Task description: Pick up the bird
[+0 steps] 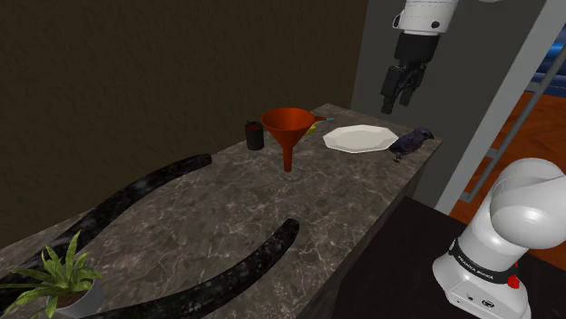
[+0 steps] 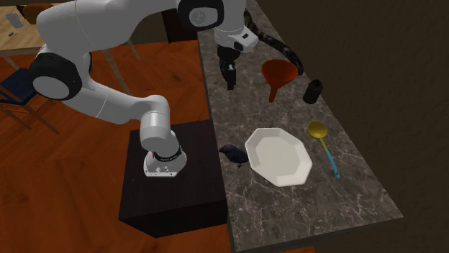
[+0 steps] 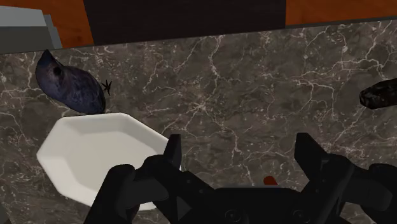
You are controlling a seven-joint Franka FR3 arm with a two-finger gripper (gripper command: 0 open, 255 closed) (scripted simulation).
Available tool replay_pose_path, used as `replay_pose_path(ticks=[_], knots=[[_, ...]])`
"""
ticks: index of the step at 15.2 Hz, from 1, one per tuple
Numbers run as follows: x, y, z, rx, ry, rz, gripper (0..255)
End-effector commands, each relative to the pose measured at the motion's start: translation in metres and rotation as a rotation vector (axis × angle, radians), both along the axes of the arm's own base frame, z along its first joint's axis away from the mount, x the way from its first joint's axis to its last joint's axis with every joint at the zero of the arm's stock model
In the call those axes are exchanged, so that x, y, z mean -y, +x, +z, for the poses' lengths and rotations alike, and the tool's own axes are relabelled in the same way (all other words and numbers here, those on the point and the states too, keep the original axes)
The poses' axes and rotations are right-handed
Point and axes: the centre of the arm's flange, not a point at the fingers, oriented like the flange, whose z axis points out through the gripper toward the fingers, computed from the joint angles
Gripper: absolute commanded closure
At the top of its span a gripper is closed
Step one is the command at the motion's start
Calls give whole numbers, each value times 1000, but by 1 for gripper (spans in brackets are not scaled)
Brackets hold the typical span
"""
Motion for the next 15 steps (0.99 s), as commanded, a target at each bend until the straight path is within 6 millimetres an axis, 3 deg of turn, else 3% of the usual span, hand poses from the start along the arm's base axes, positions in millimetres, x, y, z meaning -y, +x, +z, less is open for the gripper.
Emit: replay_pose_path(ticks=[1, 15], knots=[[0, 0, 0, 0, 0, 0, 0], [154, -42, -84, 24, -41, 40, 0]])
